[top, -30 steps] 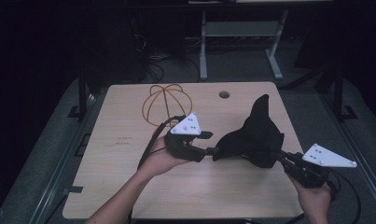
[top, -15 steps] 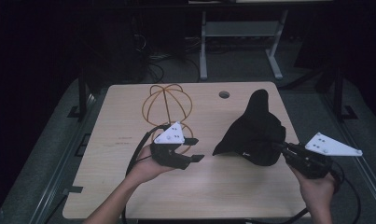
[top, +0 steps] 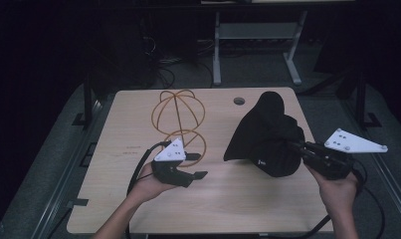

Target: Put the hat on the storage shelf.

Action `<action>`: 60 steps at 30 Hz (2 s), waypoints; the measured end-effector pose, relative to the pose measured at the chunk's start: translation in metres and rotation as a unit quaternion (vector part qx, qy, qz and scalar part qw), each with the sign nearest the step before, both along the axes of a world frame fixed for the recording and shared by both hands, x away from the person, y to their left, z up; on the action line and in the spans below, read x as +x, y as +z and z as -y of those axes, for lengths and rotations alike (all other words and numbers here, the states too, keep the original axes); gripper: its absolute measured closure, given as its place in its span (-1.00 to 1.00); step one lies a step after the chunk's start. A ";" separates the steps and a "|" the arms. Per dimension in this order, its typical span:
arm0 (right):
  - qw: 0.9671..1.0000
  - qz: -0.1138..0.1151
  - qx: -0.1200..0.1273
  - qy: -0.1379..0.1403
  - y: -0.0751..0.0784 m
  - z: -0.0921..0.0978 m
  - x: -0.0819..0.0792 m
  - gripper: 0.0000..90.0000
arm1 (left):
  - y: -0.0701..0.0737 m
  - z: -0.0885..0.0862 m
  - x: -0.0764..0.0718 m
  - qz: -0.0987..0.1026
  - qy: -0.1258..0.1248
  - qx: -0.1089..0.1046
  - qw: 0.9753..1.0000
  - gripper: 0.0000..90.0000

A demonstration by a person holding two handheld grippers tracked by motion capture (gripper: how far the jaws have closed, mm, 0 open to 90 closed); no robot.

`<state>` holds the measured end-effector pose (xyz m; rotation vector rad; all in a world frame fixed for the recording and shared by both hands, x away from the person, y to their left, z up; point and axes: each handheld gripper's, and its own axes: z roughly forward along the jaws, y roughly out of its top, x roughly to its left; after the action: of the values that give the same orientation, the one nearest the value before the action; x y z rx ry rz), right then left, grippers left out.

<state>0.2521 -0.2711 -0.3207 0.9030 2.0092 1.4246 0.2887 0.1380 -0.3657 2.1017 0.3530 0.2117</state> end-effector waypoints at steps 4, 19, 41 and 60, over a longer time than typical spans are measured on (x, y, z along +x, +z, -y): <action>1.000 -0.003 0.000 0.004 0.008 -0.002 0.001 0.90 | -0.008 -0.005 -0.002 -0.001 0.004 0.000 1.000 -0.14; 1.000 -0.001 -0.006 0.014 0.037 -0.012 0.008 0.90 | -0.031 -0.014 -0.009 0.001 0.005 0.003 1.000 -0.19; 0.998 0.000 -0.004 0.060 0.066 -0.052 0.038 0.90 | -0.043 -0.026 -0.006 -0.010 0.010 0.005 1.000 -0.21; 0.997 0.000 0.004 0.082 0.081 -0.073 0.055 0.90 | -0.044 -0.028 -0.006 -0.013 0.014 0.002 1.000 -0.22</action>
<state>0.3067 -0.1978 -0.2399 0.7558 2.1190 1.5207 0.2831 0.1663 -0.4098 2.1065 0.3977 0.2028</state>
